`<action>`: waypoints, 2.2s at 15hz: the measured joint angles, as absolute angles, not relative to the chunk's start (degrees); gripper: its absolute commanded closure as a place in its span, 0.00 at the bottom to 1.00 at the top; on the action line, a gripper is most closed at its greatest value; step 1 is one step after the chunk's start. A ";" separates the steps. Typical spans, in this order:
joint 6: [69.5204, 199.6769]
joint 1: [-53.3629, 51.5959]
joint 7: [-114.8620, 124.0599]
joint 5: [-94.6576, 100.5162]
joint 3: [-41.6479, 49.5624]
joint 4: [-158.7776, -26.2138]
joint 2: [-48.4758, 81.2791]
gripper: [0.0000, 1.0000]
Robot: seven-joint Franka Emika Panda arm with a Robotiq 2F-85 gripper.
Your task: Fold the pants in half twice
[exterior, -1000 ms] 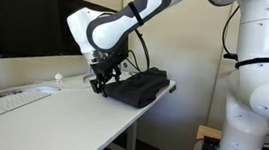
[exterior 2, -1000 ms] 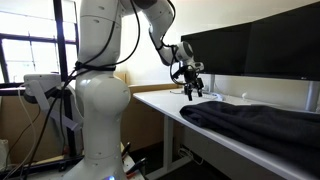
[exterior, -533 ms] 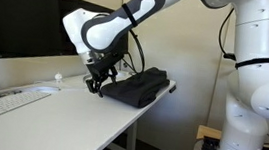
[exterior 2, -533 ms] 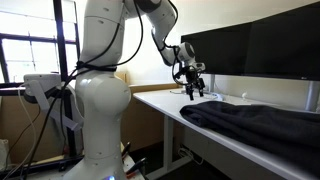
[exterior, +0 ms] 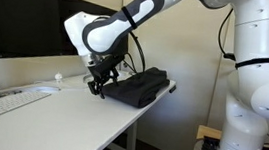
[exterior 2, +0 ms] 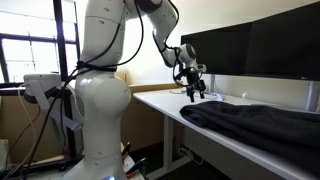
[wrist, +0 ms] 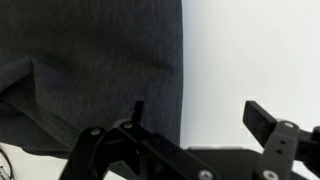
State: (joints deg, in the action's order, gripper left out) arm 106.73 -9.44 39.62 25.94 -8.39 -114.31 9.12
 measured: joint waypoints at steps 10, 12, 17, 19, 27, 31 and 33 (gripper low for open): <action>106.67 -9.41 39.83 25.94 -3.66 -114.17 12.38 0.47; 106.57 -9.39 40.01 25.94 -2.87 -114.30 12.38 0.60; 105.34 -9.31 40.07 25.94 -1.50 -114.37 12.39 0.92; 104.83 -9.32 40.07 25.94 -1.40 -114.37 12.39 0.95; 102.88 -9.38 39.72 25.93 -2.57 -112.98 9.92 0.94; 101.26 -9.19 37.18 25.27 -2.77 -112.13 5.20 0.94; 100.00 -8.64 34.84 24.67 -2.56 -111.54 2.65 0.94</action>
State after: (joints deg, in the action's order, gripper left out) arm 100.00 -8.64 34.84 24.67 -2.56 -111.54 2.65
